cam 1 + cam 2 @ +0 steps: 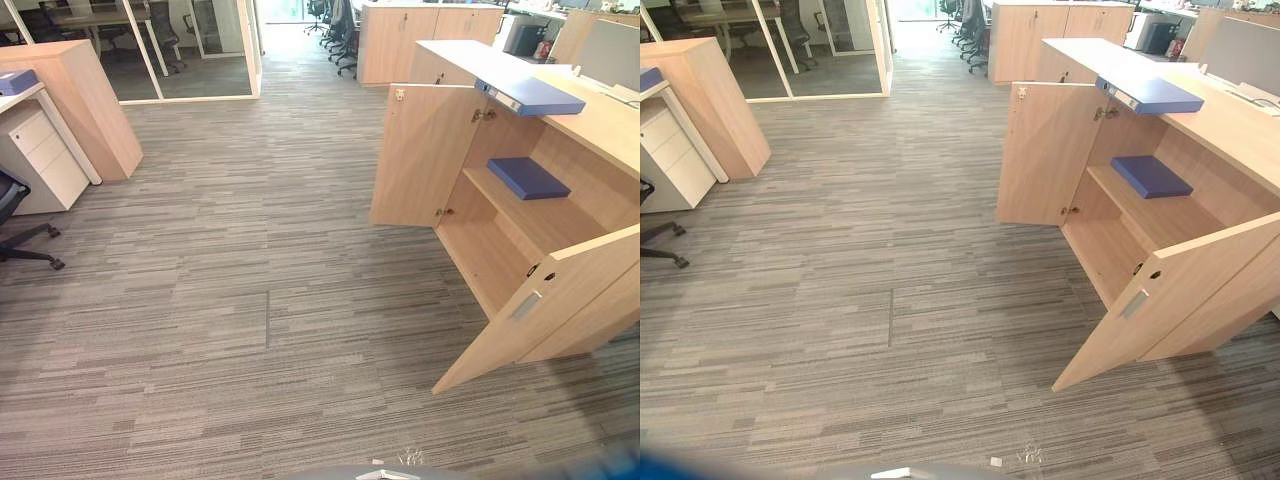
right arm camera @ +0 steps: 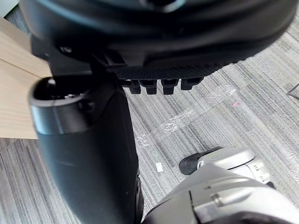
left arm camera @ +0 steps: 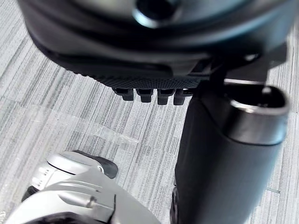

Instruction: Walk over to the cabinet, pick up the folder, carry it to the office cabinet, place the folder inside the office cabinet, then close the office cabinet door

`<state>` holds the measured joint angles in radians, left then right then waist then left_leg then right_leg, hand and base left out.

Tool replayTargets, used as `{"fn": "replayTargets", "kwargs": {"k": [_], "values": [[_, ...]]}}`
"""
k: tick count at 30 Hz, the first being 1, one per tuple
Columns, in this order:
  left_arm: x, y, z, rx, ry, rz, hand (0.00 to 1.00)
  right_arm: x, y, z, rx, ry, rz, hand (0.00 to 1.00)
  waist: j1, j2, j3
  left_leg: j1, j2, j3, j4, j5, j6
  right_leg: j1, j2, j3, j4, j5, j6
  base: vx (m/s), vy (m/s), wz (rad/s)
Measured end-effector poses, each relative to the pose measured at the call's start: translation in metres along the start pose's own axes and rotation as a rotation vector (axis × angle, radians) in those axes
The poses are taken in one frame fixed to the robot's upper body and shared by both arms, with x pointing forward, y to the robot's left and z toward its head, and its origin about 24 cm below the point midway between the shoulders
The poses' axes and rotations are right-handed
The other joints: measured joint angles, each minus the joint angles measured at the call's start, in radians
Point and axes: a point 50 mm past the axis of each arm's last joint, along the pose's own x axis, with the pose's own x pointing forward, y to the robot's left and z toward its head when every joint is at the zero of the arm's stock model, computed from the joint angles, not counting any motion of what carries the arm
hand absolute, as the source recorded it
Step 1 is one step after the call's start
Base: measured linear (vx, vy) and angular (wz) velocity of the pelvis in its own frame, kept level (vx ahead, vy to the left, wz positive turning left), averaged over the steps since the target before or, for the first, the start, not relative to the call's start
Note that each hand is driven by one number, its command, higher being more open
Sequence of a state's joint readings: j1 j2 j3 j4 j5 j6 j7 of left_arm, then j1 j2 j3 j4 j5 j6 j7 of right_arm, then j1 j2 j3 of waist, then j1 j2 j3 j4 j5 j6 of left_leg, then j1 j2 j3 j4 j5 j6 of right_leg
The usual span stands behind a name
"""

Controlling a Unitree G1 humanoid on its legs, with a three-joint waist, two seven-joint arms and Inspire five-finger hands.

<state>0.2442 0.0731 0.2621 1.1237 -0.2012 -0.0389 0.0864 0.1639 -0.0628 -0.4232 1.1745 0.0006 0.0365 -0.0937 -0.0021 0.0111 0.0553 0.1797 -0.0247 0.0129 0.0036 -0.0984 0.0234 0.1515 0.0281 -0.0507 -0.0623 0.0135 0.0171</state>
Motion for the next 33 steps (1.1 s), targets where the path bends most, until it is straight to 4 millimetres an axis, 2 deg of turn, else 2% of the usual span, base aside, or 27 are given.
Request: {"fn": "replayTargets", "kwargs": {"k": [4,10,11,19,20,22,23,24,25,26,27,29,30,31,32,33], "values": [[0.000,-0.002,0.002,-0.074,-0.010,-0.014,1.00,0.001,0.004,0.008,0.013,-0.019,0.009,1.00,0.000,0.003,0.010,0.009,0.000,0.000,-0.011,0.001,-0.002,0.008,0.000,-0.003,-0.007,0.000,0.003,0.00,0.000,0.00],[0.000,-0.003,0.000,-0.149,-0.007,-0.015,1.00,0.001,0.005,0.009,0.029,-0.022,0.009,1.00,0.003,-0.005,0.019,0.011,0.000,0.003,-0.019,0.004,-0.006,0.007,0.000,-0.004,-0.009,-0.001,0.004,-0.01,-0.002,0.00],[0.000,-0.003,0.000,-0.147,-0.008,-0.015,1.00,0.001,0.005,0.009,0.029,-0.022,0.010,1.00,0.003,0.000,0.023,0.008,0.000,0.003,-0.020,0.005,-0.007,0.007,0.000,-0.005,-0.010,-0.001,0.004,-0.04,-0.013,0.02],[0.000,-0.001,0.001,-0.127,-0.019,0.005,1.00,0.000,0.008,0.011,0.030,-0.044,0.015,1.00,0.005,-0.014,0.027,0.007,0.007,0.012,-0.045,0.011,-0.011,0.002,0.004,-0.012,-0.021,-0.003,0.001,-0.01,-0.009,-0.01],[0.000,0.000,0.006,-0.203,-0.032,0.028,1.00,-0.001,0.012,0.013,0.025,-0.060,0.025,1.00,0.011,-0.025,0.040,-0.011,0.011,0.023,0.002,-0.015,-0.035,-0.001,0.005,-0.012,-0.003,-0.016,-0.015,0.00,-0.037,-0.08],[0.002,-0.001,0.017,-0.308,-0.064,0.048,1.00,-0.002,0.019,0.016,0.006,-0.082,0.043,1.00,0.021,-0.040,0.067,-0.098,0.038,0.054,0.197,-0.099,-0.050,-0.030,0.017,-0.027,0.059,-0.054,-0.028,-0.04,-0.056,0.05],[0.002,-0.004,0.024,-0.384,-0.082,0.058,1.00,-0.002,0.021,0.017,0.008,-0.084,0.049,1.00,0.031,-0.048,0.078,-0.185,0.077,0.098,0.390,-0.154,-0.062,-0.049,0.034,-0.047,0.096,-0.084,-0.055,-0.08,-0.078,0.20],[0.002,-0.006,0.029,-0.424,-0.093,0.060,1.00,-0.003,0.023,0.017,0.012,-0.084,0.049,1.00,0.036,-0.055,0.092,-0.262,0.109,0.122,0.563,-0.164,-0.065,-0.043,0.045,-0.052,0.112,-0.101,-0.068,-0.07,-0.100,0.14],[0.002,-0.009,0.032,-0.447,-0.104,0.059,1.00,-0.003,0.022,0.016,0.006,-0.083,0.042,1.00,0.051,-0.054,0.095,-0.374,0.156,0.125,0.810,-0.120,-0.033,-0.033,0.063,-0.048,0.127,-0.117,-0.088,-0.01,-0.090,0.01],[0.001,-0.009,0.031,-0.453,-0.105,0.064,1.00,-0.003,0.021,0.016,-0.002,-0.085,0.039,1.00,0.054,-0.054,0.096,-0.418,0.174,0.124,0.885,-0.125,-0.025,-0.026,0.070,-0.039,0.135,-0.126,-0.094,0.07,-0.088,-0.21],[0.000,-0.008,0.030,-0.454,-0.111,0.071,1.00,-0.003,0.023,0.020,-0.025,-0.097,0.044,1.00,0.060,-0.057,0.097,-0.476,0.196,0.120,0.929,-0.152,-0.037,-0.025,0.072,-0.025,0.155,-0.145,-0.104,0.14,-0.067,-0.28],[0.000,-0.009,0.031,-0.436,-0.121,0.067,1.00,-0.002,0.025,0.025,-0.025,-0.108,0.046,1.00,0.060,-0.056,0.100,-0.538,0.217,0.118,0.852,-0.169,-0.052,-0.017,0.066,-0.001,0.157,-0.152,-0.103,0.19,-0.010,-0.33],[-0.001,-0.008,0.030,-0.424,-0.122,0.066,1.00,-0.002,0.026,0.027,-0.025,-0.114,0.048,1.00,0.063,-0.054,0.104,-0.553,0.222,0.118,0.742,-0.164,-0.059,-0.006,0.052,0.021,0.153,-0.163,-0.088,0.26,0.095,-0.48],[-0.001,-0.008,0.028,-0.411,-0.119,0.067,1.00,-0.002,0.026,0.029,-0.025,-0.118,0.047,1.00,0.068,-0.054,0.106,-0.565,0.222,0.119,0.619,-0.142,-0.079,0.008,0.034,0.041,0.147,-0.178,-0.076,0.29,0.125,-0.49],[-0.001,-0.009,0.027,-0.405,-0.118,0.066,1.00,-0.002,0.025,0.029,-0.026,-0.120,0.045,1.00,0.069,-0.052,0.106,-0.570,0.222,0.118,0.557,-0.118,-0.080,0.017,0.022,0.049,0.146,-0.188,-0.069,0.34,0.182,-0.39],[-0.001,-0.011,0.027,-0.388,-0.118,0.063,1.00,-0.002,0.023,0.031,-0.027,-0.127,0.037,1.00,0.070,-0.044,0.107,-0.578,0.222,0.117,0.431,-0.060,-0.087,0.039,0.002,0.062,0.145,-0.215,-0.052,0.30,0.174,-0.24]]}}
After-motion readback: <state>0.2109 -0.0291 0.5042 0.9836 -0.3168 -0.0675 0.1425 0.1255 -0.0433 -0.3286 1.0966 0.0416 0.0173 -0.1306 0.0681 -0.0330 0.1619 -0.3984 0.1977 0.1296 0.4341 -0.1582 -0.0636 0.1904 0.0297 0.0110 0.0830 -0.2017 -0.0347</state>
